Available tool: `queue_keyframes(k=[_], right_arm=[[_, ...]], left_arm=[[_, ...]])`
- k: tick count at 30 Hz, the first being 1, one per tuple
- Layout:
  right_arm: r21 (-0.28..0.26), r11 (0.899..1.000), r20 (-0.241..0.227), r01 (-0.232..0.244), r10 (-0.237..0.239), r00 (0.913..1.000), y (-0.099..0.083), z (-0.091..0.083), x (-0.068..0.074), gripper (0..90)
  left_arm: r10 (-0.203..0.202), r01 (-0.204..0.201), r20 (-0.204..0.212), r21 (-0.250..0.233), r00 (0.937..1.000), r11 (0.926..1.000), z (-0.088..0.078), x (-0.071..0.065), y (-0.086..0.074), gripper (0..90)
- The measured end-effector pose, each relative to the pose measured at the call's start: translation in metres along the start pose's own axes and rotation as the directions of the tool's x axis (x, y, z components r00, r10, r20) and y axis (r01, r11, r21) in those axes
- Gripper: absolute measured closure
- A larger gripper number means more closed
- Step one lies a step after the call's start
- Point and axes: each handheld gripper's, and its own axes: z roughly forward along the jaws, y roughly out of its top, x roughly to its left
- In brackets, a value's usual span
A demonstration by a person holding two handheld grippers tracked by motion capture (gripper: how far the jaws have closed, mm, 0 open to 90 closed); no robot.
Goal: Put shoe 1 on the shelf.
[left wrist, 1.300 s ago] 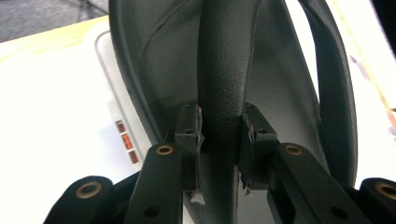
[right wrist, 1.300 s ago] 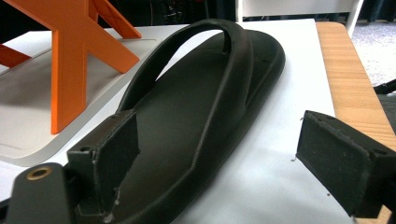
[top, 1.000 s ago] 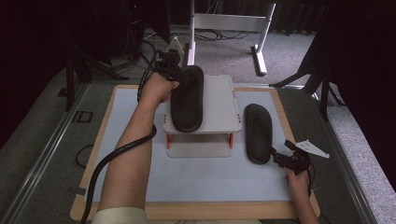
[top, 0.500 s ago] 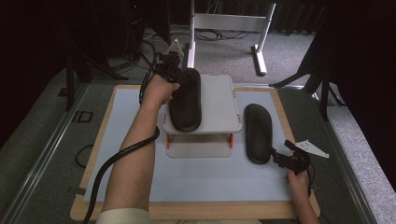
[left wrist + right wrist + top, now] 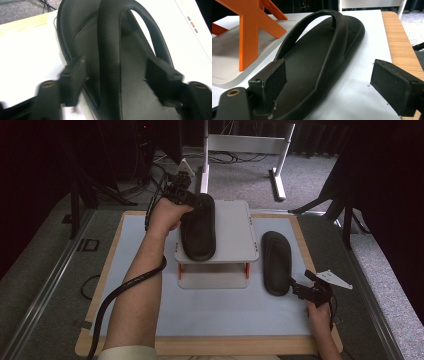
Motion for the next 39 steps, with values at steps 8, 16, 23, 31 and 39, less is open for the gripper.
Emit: queue_keyframes(k=[8, 16, 23, 31, 39], right_arm=[[0.001, 1.000, 0.000, -0.001, 0.001, 1.0000, 0.000, 0.000, 0.000, 12.5], [0.004, 1.000, -0.002, 0.000, 0.000, 1.0000, 0.000, 0.001, 0.000, 12.5], [0.010, 1.000, 0.009, 0.006, -0.006, 0.9999, 0.000, 0.001, 0.001, 12.7], [0.021, 1.000, 0.035, 0.016, -0.017, 0.9992, 0.001, 0.002, 0.003, 13.6], [0.046, 0.998, 0.037, 0.051, -0.052, 0.9979, 0.001, 0.005, 0.007, 15.5]], left_arm=[[0.057, -0.056, 0.015, -0.066, 0.9982, 0.9962, -0.010, 0.008, -0.012, 13.6], [0.068, -0.068, -0.003, -0.141, 0.9977, 0.9878, -0.022, 0.028, -0.028, 0.1], [0.113, -0.114, -0.016, -0.172, 0.9935, 0.9786, -0.022, 0.042, -0.046, 0.1], [0.141, -0.149, -0.049, -0.264, 0.9889, 0.9531, -0.029, 0.050, -0.063, 0.1], [0.130, -0.124, -0.004, -0.347, 0.9915, 0.9297, -0.034, 0.068, -0.084, 0.1]])
